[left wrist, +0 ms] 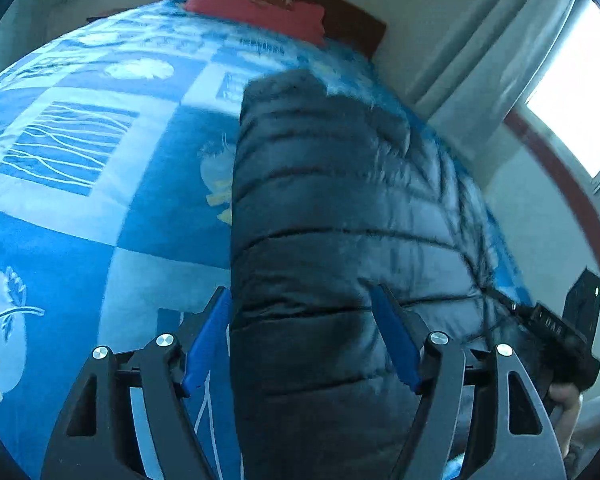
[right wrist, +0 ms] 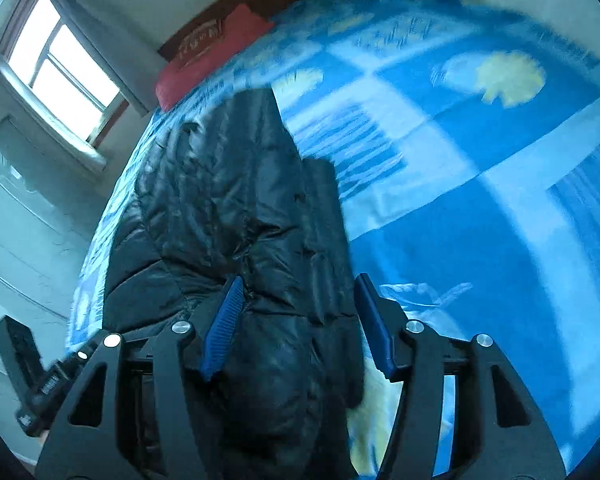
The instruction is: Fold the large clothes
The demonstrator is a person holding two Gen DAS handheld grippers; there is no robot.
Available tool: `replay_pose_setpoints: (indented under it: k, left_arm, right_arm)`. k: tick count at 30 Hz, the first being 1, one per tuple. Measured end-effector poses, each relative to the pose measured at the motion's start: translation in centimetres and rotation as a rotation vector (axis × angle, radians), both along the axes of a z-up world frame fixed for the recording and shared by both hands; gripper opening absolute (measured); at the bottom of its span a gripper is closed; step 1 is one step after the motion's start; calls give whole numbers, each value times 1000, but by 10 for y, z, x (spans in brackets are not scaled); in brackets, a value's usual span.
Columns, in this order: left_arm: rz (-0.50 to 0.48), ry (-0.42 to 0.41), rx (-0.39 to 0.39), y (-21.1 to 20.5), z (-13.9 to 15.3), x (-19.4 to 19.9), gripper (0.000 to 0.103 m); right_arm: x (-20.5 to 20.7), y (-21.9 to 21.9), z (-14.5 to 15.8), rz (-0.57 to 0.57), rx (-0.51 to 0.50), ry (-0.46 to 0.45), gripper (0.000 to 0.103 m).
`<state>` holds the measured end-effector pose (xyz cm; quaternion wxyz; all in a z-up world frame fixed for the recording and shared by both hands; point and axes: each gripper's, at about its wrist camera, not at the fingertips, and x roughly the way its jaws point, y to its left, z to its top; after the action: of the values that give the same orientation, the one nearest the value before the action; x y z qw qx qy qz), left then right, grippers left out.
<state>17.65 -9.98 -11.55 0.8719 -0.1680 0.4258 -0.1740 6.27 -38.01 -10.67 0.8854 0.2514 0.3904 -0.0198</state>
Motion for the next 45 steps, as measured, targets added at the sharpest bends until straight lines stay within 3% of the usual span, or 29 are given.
replay_pose_setpoints:
  k: [2,4,6,9,13,16,19,24,27,30,33,36,39,41,43,45]
  left_arm:
    - [-7,-29,-13,3,10,-9,71]
    - [-20,-48,-34,3,17,-19,71]
    - [-36,-50,-54,0,19,-26,71]
    - [-61,-25,-49,-9,10,-26,71]
    - [-85,35,-28,-19,-11,-19,71]
    - [-108,33,8,-27,-21,-17,70]
    - [-119,18,58,-34,-29,-17,70]
    - [-109,-12,38,-23,-9,-26,68]
    - [-89,-89,0,-12,16,-29,68]
    - [-88,-143,22,-17,32,-14,68]
    - [-56,-107,6,-21,25,12,68]
    - [-40,-8,17,-28,-3,34,68]
    - [-65,-50,108,-38,-13,32,68]
    - [-77,-55,118,-38,-3,28,68]
    - [-75,-72,35,-30,11,32,68]
    - [-67,-104,23,-30,23,42,68]
  right_arm:
    - [-15,7,19,-22,-78,-36,51]
    - [-29,22,36,25,-110,-80,29]
    - [-33,37,42,98,-112,-101,26]
    - [-37,62,32,208,-126,-80,25]
    - [-24,58,-10,182,-170,38,26]
    - [-17,49,-39,183,-126,34,27]
    - [-18,46,-46,168,-110,19,27]
    - [-22,48,-25,162,-119,35,28]
    - [-26,47,4,153,-129,-23,28]
    - [-5,47,27,143,-130,-76,30]
    - [27,48,17,146,-136,-65,30]
    - [51,52,-16,156,-182,46,28]
    - [54,55,-30,164,-195,64,27]
    - [53,55,-17,154,-206,80,27]
    - [53,57,10,141,-223,25,27]
    - [64,57,33,140,-217,-39,29]
